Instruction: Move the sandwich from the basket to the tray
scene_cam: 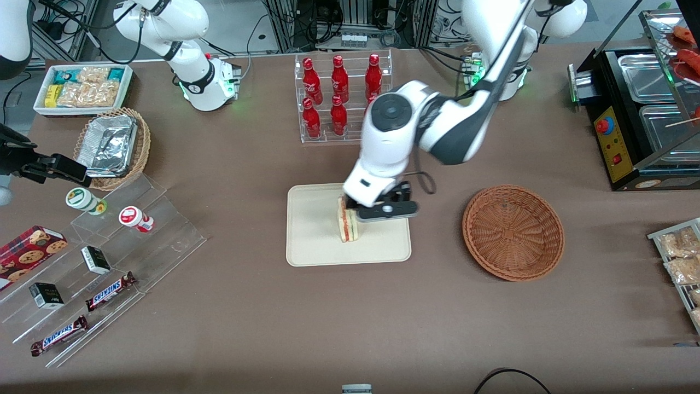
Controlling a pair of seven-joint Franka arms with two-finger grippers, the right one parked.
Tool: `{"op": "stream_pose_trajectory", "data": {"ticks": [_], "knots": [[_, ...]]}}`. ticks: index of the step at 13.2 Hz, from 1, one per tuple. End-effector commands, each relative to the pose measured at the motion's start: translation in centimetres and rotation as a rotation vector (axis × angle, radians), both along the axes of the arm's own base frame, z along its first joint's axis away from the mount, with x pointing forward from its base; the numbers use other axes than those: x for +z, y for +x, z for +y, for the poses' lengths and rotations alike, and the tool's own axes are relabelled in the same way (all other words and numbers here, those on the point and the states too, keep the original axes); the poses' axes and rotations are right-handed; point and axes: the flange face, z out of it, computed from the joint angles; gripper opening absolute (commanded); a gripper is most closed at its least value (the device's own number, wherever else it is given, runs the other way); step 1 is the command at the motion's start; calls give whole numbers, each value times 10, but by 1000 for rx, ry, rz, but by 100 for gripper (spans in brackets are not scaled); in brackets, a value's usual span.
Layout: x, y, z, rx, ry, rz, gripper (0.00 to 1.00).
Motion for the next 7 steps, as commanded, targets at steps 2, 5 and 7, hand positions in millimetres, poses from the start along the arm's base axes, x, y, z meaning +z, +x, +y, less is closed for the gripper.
{"op": "stream_pose_trajectory", "data": {"ticks": [2,5,7], "knots": [[49,9,72,-13,56,55,100],[92,21,146,-45,64,59,100],[113,23,193,-50,82,91,100]]}}
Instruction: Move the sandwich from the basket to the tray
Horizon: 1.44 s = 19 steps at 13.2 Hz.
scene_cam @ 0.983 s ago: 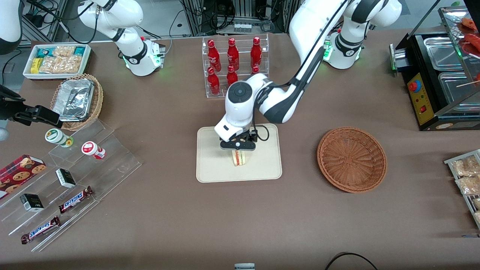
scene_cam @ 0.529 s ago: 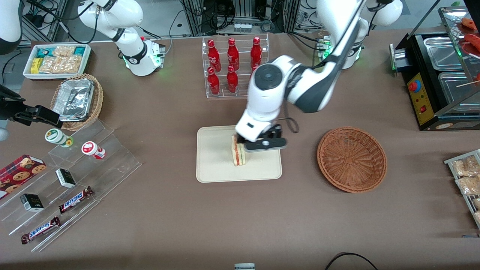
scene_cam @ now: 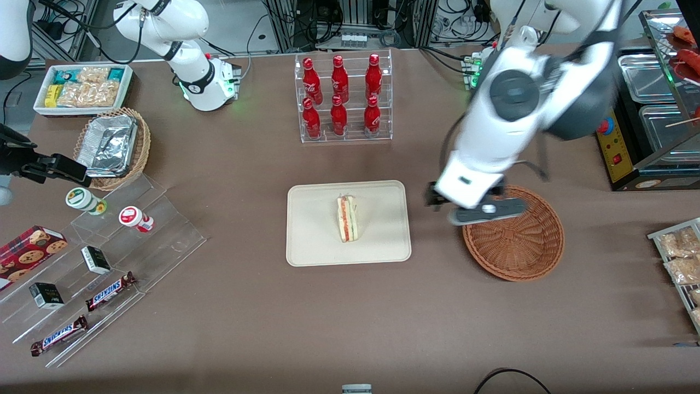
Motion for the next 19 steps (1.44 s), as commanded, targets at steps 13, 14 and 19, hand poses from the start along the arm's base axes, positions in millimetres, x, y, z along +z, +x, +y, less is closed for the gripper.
{"op": "stream_pose_trajectory", "data": {"ticks": [13,14,19], "knots": [[90,-40,259,-168,-41,93,100],[91,-39,254,-177,-42,87,100],[103,-35,230,-221,-38,68,100]]}}
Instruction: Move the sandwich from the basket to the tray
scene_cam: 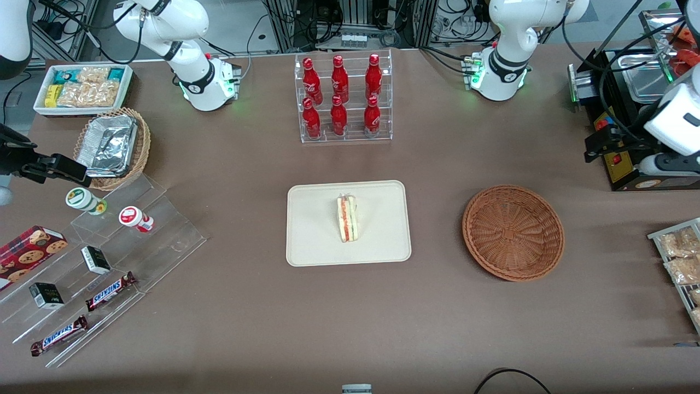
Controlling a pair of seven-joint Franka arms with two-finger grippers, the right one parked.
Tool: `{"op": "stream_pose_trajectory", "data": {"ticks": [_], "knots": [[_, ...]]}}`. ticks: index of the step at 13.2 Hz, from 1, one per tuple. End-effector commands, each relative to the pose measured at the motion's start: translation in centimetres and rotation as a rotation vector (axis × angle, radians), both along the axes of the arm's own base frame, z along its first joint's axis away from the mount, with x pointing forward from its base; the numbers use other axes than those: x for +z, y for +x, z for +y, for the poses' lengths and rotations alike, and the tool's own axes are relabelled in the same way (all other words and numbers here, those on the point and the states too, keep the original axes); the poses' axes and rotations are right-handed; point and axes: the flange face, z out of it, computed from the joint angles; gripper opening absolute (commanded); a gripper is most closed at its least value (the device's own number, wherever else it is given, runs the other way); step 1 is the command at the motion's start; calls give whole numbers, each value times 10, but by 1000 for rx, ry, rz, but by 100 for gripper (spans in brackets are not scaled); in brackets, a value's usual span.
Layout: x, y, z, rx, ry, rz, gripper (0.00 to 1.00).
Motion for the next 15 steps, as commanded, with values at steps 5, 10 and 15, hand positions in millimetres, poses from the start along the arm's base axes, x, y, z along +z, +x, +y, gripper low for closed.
{"op": "stream_pose_trajectory", "data": {"ticks": [5,10,15], "knots": [[24,-13,4,34,8,-14,100],[19,-9,26,86,6,-8,100],[15,-10,28,77,8,10,100]]}}
